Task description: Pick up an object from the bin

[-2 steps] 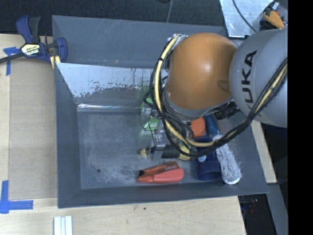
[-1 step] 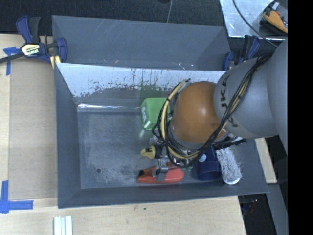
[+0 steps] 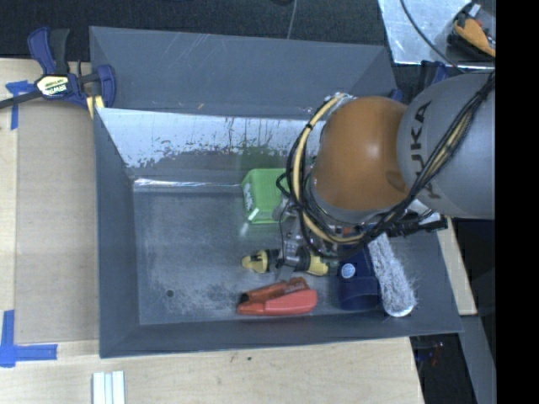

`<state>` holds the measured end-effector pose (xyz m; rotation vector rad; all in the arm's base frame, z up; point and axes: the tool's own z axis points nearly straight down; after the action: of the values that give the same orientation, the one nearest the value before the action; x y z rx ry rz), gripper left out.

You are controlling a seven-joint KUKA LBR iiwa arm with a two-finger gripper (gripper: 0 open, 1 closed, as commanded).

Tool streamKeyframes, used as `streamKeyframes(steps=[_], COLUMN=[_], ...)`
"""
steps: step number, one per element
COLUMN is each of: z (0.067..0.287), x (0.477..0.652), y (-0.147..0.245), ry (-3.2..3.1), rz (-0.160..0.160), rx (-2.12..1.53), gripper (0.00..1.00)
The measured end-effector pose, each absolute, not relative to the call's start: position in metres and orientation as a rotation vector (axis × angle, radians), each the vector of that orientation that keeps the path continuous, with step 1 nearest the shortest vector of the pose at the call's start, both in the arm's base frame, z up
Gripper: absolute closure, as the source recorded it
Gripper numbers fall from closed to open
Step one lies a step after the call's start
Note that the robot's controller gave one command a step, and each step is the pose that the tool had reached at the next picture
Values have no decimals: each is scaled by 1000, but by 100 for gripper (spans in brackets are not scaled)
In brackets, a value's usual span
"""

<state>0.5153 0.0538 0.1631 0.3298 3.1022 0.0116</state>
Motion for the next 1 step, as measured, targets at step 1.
streamKeyframes(steps=[1], z=[101], x=[484], y=[26], ry=[3112], rz=[3], rx=[398], gripper=[0])
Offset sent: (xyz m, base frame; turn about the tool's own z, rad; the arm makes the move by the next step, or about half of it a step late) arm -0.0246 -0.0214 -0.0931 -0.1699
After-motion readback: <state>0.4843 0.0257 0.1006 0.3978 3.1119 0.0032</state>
